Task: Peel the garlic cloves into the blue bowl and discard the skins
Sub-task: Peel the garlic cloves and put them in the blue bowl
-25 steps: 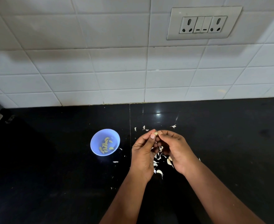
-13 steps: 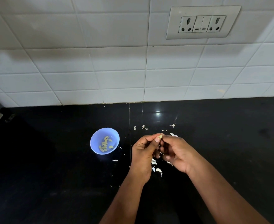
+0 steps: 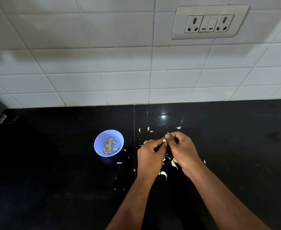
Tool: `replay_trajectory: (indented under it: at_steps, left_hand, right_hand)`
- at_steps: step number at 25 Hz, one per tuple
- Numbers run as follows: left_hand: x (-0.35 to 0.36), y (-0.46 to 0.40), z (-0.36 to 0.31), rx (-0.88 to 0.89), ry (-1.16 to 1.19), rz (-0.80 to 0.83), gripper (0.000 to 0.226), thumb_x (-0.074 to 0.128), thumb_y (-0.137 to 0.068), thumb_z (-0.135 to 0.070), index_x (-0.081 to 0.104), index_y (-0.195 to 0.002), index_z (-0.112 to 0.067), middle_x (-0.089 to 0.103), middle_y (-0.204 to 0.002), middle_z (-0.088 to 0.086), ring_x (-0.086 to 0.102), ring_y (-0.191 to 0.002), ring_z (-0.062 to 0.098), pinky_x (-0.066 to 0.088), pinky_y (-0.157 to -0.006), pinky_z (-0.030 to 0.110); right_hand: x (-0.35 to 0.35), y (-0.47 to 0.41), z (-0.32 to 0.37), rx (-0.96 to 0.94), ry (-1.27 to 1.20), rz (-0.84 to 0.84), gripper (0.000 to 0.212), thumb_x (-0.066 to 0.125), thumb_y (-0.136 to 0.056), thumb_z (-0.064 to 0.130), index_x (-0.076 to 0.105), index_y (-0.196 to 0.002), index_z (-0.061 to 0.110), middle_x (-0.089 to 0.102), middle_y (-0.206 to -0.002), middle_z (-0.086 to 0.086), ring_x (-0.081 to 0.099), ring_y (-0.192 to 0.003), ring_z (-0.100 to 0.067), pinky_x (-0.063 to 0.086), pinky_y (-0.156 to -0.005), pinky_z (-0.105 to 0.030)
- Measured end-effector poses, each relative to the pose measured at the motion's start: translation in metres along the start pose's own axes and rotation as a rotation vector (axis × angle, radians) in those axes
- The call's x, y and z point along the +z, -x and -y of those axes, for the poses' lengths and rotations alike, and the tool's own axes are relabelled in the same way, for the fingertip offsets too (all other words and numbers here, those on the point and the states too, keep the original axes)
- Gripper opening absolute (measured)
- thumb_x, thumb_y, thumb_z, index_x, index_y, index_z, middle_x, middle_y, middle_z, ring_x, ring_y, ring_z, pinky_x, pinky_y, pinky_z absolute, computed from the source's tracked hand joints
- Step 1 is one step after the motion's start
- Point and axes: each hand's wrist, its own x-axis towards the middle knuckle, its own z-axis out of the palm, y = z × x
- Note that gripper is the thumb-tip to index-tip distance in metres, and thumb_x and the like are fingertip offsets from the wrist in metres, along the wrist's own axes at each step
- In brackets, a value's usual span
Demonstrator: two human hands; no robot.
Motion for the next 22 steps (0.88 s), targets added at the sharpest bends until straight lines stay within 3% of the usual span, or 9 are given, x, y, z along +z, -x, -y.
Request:
replay_trajectory:
  at_steps: [3, 6, 8, 11, 14, 16, 19, 22]
  left_hand:
    - [0.001, 0.003, 0.001, -0.058, 0.065, -0.010, 0.017, 0.072, -0.099, -0.020, 0.083, -0.108, -0.030, 0.071, -0.084, 0.000, 0.066, -0.064, 0.015, 0.056, -0.055, 0.029]
    - [0.003, 0.002, -0.001, -0.117, 0.160, -0.026, 0.011, 0.072, -0.100, -0.025, 0.082, -0.096, -0.027, 0.073, -0.075, 0.003, 0.062, -0.061, 0.014, 0.053, -0.056, 0.032]
    - [0.001, 0.001, -0.001, -0.107, 0.127, -0.044, 0.014, 0.072, -0.100, -0.029, 0.078, -0.088, -0.025, 0.070, -0.069, 0.003, 0.060, -0.058, 0.014, 0.053, -0.055, 0.033]
    - [-0.002, 0.002, 0.002, -0.060, 0.000, -0.018, 0.016, 0.068, -0.102, -0.030, 0.072, -0.088, -0.024, 0.070, -0.072, 0.004, 0.062, -0.060, 0.012, 0.058, -0.060, 0.042]
    - [-0.007, 0.003, 0.005, -0.049, -0.081, 0.077, 0.017, 0.058, -0.106, -0.026, 0.066, -0.091, -0.026, 0.069, -0.075, 0.000, 0.064, -0.066, 0.010, 0.059, -0.066, 0.048]
    - [-0.009, 0.004, 0.006, -0.067, -0.094, 0.116, 0.019, 0.054, -0.108, -0.025, 0.065, -0.093, -0.027, 0.066, -0.074, -0.003, 0.062, -0.066, 0.008, 0.057, -0.065, 0.042]
    - [-0.015, 0.005, 0.007, -0.111, -0.073, 0.093, 0.024, 0.053, -0.106, -0.023, 0.063, -0.085, -0.027, 0.060, -0.068, -0.005, 0.055, -0.062, 0.011, 0.049, -0.060, 0.036]
    - [-0.019, 0.004, 0.008, -0.145, -0.079, 0.061, 0.029, 0.053, -0.103, -0.021, 0.064, -0.078, -0.031, 0.057, -0.064, -0.006, 0.051, -0.061, 0.014, 0.045, -0.059, 0.038]
  right_hand:
    - [0.001, 0.000, -0.005, -0.011, -0.032, 0.001, 0.018, 0.061, -0.104, 0.025, 0.073, -0.093, 0.017, 0.076, -0.083, 0.002, 0.074, -0.080, -0.011, 0.059, -0.072, -0.027]
    - [0.000, -0.001, -0.009, 0.000, -0.075, -0.059, 0.012, 0.063, -0.103, 0.016, 0.074, -0.099, 0.021, 0.077, -0.092, 0.002, 0.075, -0.088, -0.017, 0.063, -0.082, -0.037]
    - [-0.004, -0.004, -0.013, -0.052, -0.002, -0.076, 0.026, 0.059, -0.102, 0.005, 0.073, -0.110, 0.025, 0.075, -0.103, 0.008, 0.075, -0.089, -0.012, 0.063, -0.087, -0.042]
    - [-0.008, -0.006, -0.014, -0.174, 0.157, -0.072, 0.031, 0.060, -0.103, 0.012, 0.074, -0.123, 0.031, 0.074, -0.113, 0.016, 0.073, -0.096, -0.008, 0.060, -0.090, -0.034]
    - [-0.003, -0.003, -0.007, -0.105, -0.016, 0.141, 0.022, 0.061, -0.104, 0.017, 0.080, -0.111, 0.027, 0.078, -0.095, 0.005, 0.074, -0.090, -0.010, 0.060, -0.079, -0.025]
    - [0.000, -0.001, -0.006, -0.021, -0.109, 0.232, 0.024, 0.060, -0.104, 0.011, 0.082, -0.106, 0.020, 0.077, -0.086, 0.000, 0.072, -0.079, -0.021, 0.059, -0.072, -0.033]
    - [0.008, 0.002, -0.011, 0.023, -0.143, 0.230, 0.021, 0.063, -0.102, 0.011, 0.082, -0.108, 0.019, 0.081, -0.098, 0.001, 0.077, -0.092, -0.021, 0.060, -0.082, -0.039]
    - [0.022, 0.008, -0.014, 0.021, -0.165, 0.134, 0.021, 0.066, -0.100, 0.009, 0.083, -0.104, 0.020, 0.080, -0.102, 0.006, 0.075, -0.097, -0.007, 0.060, -0.079, -0.028]
